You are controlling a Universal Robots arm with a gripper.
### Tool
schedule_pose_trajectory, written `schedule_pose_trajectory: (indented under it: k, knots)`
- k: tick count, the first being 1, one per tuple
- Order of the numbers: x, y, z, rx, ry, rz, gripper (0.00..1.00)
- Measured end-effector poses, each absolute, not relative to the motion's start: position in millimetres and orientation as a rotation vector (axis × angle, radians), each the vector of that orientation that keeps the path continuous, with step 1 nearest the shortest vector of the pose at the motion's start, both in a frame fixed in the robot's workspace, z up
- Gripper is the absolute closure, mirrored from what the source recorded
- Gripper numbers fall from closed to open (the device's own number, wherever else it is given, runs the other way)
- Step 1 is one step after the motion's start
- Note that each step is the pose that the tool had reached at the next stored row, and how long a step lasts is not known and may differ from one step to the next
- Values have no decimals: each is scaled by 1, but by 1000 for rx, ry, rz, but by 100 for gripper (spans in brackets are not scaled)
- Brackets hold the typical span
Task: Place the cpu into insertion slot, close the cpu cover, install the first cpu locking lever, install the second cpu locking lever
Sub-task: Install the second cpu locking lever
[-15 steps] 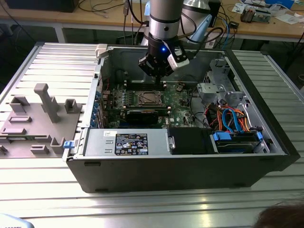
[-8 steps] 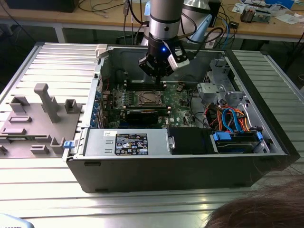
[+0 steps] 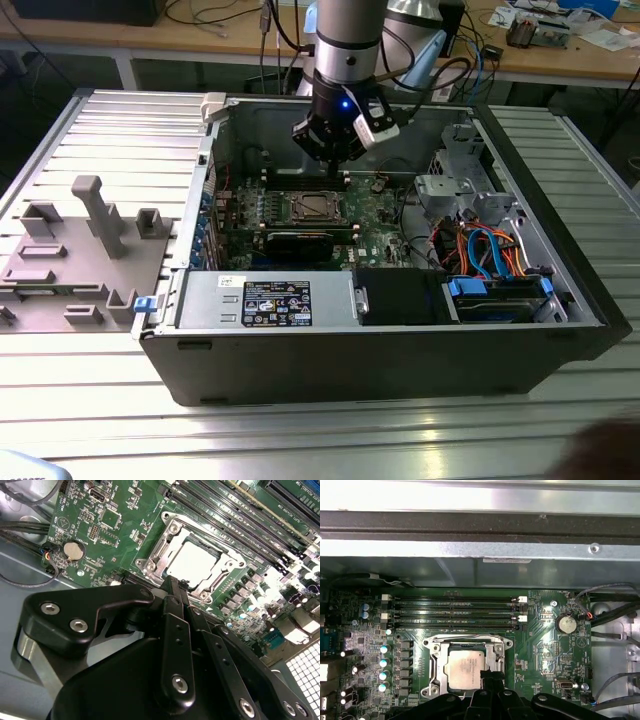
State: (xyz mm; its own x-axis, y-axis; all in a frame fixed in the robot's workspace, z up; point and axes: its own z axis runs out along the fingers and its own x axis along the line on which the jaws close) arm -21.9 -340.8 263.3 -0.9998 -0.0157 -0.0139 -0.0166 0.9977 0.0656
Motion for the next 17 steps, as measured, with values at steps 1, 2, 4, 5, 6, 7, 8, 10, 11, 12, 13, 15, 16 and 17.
schedule_pose_trajectory:
  k: [1, 2, 4, 5, 6, 7, 8, 10, 11, 12, 13, 15, 16, 17]
  knots:
    - [-22, -344, 263, -27, 3126, 103, 89]
    - [-22, -350, 262, -28, 3126, 103, 89]
    - [-22, -351, 262, -28, 3126, 103, 89]
    - [-22, -351, 262, -28, 3126, 103, 89]
    - [-22, -351, 262, -28, 3126, 103, 89]
    - [-22, -352, 262, -28, 3126, 103, 89]
    - [-22, -352, 262, -28, 3126, 103, 89]
    - [-22, -352, 262, -28, 3126, 103, 89]
    - [-22, -353, 262, -28, 3126, 103, 89]
    - [-22, -353, 262, -28, 3126, 103, 89]
    - [-22, -353, 262, -28, 3126, 103, 89]
    - [-22, -354, 262, -28, 3126, 103, 89]
    - [-22, -354, 262, -28, 3126, 103, 89]
    - [-22, -354, 262, -28, 3126, 103, 89]
